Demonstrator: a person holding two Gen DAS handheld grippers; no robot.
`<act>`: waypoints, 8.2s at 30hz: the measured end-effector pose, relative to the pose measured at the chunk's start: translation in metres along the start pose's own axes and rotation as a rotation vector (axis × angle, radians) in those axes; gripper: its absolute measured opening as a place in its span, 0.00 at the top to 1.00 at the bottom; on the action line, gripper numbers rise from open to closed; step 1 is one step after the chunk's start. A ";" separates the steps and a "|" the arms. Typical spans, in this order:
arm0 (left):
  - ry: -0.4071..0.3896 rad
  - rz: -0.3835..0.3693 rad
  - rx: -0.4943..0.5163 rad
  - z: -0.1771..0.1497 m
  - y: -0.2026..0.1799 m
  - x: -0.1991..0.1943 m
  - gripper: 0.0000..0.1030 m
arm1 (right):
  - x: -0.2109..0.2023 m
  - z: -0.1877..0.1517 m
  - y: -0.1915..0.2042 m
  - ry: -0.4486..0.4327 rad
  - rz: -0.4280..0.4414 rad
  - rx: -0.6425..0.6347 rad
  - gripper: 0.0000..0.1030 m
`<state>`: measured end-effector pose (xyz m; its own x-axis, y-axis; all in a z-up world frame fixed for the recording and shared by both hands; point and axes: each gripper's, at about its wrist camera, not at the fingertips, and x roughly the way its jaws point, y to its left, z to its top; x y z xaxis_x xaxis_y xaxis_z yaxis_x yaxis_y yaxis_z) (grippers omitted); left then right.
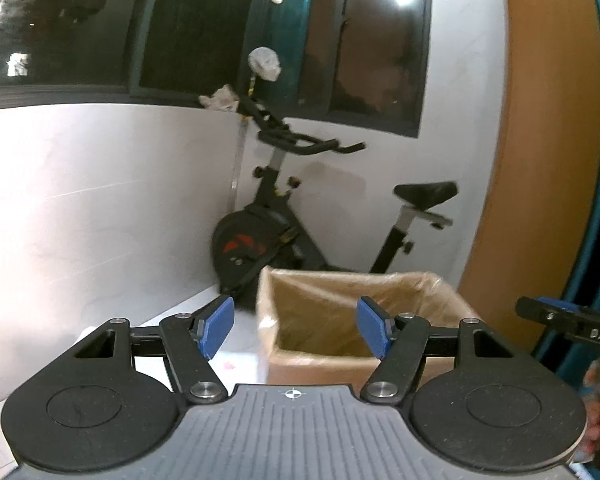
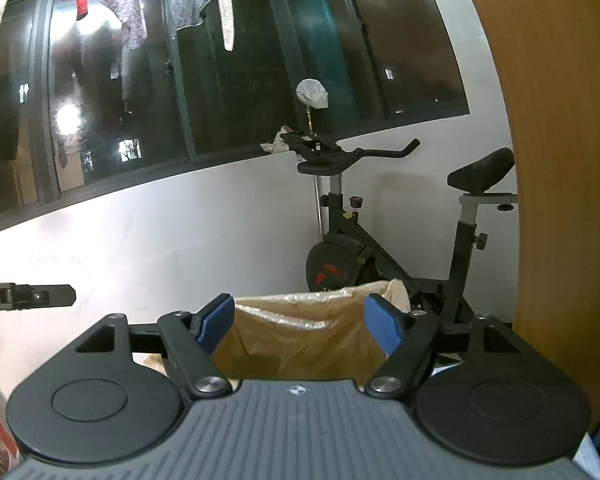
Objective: Organize snacks
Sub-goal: 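Move both tools back down to the snack pile beside the box, then close the left tool on the orange corn-chip bag while the right tool grasps the green-and-purple bag, then lift the orange bag with the left tool while the right tool lifts the green-and-purple bag, then carry both bags over the box and open both tools to drop them inside, then move both tools back toward the yellow bag and wafer pack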
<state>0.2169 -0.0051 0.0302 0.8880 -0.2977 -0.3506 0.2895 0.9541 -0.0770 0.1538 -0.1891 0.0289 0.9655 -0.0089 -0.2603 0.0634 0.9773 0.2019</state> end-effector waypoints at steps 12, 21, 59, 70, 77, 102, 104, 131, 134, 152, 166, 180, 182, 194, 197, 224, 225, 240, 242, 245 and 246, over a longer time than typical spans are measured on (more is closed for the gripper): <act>0.152 0.021 -0.118 -0.082 0.020 0.000 0.25 | -0.006 -0.077 0.002 0.123 -0.012 -0.020 0.27; 0.253 -0.015 -0.193 -0.137 0.016 0.001 0.21 | -0.008 -0.128 -0.008 0.223 -0.016 -0.038 0.09; 0.563 -0.247 -0.214 -0.218 -0.016 0.041 0.09 | -0.002 -0.206 -0.002 0.366 -0.020 -0.164 0.00; 0.571 -0.310 -0.207 -0.227 -0.027 0.056 0.08 | 0.000 -0.212 -0.004 0.378 -0.021 -0.146 0.00; 0.556 -0.346 -0.201 -0.229 -0.030 0.060 0.14 | 0.001 -0.213 -0.006 0.381 -0.024 -0.123 0.00; 0.232 -0.210 -0.314 -0.187 0.026 0.003 0.40 | -0.002 -0.200 0.007 0.392 0.084 -0.388 0.00; 0.233 -0.206 -0.320 -0.187 0.027 0.004 0.40 | 0.000 -0.204 0.013 0.410 0.108 -0.439 0.00; 0.239 -0.195 -0.335 -0.193 0.032 0.005 0.40 | 0.029 -0.227 0.017 0.498 0.080 -0.429 0.11; 0.236 -0.194 -0.333 -0.193 0.032 0.004 0.40 | 0.023 -0.222 0.014 0.485 0.084 -0.412 0.18; 0.198 -0.204 -0.297 -0.185 0.032 -0.007 0.40 | -0.002 -0.187 0.000 0.436 0.061 -0.381 0.23; 0.086 -0.217 -0.221 -0.139 0.039 -0.017 0.40 | -0.018 -0.128 0.001 0.259 0.053 -0.334 0.23; -0.069 -0.225 -0.098 -0.040 0.019 0.020 0.40 | 0.027 -0.023 0.007 0.003 0.067 -0.308 0.23; -0.076 -0.227 -0.091 -0.028 0.014 0.032 0.40 | 0.043 -0.013 0.005 -0.018 0.061 -0.278 0.22; -0.009 -0.173 0.029 -0.006 -0.015 0.105 0.40 | 0.126 -0.008 -0.012 -0.067 -0.033 -0.264 0.22; 0.016 -0.157 0.040 -0.006 -0.015 0.117 0.40 | 0.143 -0.016 -0.018 0.002 -0.046 -0.236 0.22; 0.102 -0.119 -0.030 -0.002 0.018 0.108 0.15 | 0.127 -0.023 -0.011 0.112 -0.073 -0.208 0.02; 0.100 -0.117 -0.030 -0.002 0.019 0.103 0.15 | 0.123 -0.022 -0.011 0.109 -0.075 -0.202 0.02; 0.083 -0.067 -0.028 -0.026 0.036 0.040 0.17 | 0.055 -0.049 -0.006 0.091 -0.074 -0.138 0.02; 0.092 -0.066 -0.031 -0.032 0.038 0.036 0.17 | 0.050 -0.057 -0.004 0.106 -0.078 -0.138 0.02; 0.107 -0.062 -0.043 -0.046 0.040 0.030 0.17 | 0.044 -0.070 -0.003 0.115 -0.075 -0.141 0.02; 0.111 -0.060 -0.048 -0.051 0.040 0.029 0.17 | 0.042 -0.074 -0.002 0.111 -0.070 -0.144 0.02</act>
<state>0.2360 0.0259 -0.0309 0.8237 -0.3513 -0.4452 0.3212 0.9360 -0.1442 0.1751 -0.1761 -0.0528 0.9256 -0.0619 -0.3734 0.0847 0.9954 0.0451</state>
